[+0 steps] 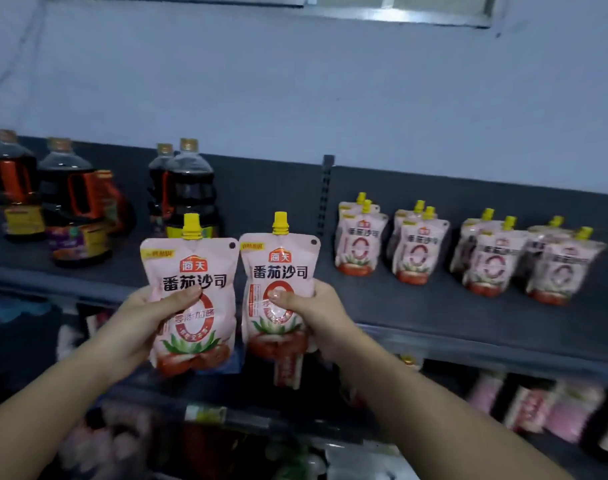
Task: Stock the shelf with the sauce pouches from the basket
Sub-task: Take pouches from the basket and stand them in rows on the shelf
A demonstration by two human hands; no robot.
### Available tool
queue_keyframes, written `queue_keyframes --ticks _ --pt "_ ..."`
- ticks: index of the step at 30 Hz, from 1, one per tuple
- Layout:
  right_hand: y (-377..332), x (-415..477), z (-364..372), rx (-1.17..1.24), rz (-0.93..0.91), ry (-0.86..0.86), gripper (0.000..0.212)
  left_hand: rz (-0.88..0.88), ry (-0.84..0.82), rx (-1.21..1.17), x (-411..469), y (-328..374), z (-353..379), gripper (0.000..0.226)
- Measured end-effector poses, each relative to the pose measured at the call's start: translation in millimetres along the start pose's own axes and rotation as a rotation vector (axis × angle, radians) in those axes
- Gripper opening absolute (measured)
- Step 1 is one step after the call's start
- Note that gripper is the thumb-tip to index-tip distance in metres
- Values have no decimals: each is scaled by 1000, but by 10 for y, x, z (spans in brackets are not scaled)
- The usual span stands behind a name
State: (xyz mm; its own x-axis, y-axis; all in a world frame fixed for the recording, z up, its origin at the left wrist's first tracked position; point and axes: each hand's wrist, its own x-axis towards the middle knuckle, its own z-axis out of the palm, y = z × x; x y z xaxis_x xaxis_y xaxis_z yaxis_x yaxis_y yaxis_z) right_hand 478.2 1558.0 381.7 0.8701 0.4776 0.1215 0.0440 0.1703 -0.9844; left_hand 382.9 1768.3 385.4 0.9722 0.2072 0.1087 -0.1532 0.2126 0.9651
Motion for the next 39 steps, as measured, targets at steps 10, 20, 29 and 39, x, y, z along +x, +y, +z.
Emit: queue_keyframes --ticks 10,20,29,39 --pt "-423 -489 -1806 19 -15 255 27 -54 -250 -24 694 -456 1741 81" --pt "-653 -578 -3323 -46 -42 283 24 -60 -255 -47 1267 -916 2995 82" --pt "-337 -141 -3323 12 37 215 45 -60 -157 13 1648 -808 2516 82" --pt "-202 599 -3035 -55 4 284 26 -106 -181 36 2181 -853 2096 86"
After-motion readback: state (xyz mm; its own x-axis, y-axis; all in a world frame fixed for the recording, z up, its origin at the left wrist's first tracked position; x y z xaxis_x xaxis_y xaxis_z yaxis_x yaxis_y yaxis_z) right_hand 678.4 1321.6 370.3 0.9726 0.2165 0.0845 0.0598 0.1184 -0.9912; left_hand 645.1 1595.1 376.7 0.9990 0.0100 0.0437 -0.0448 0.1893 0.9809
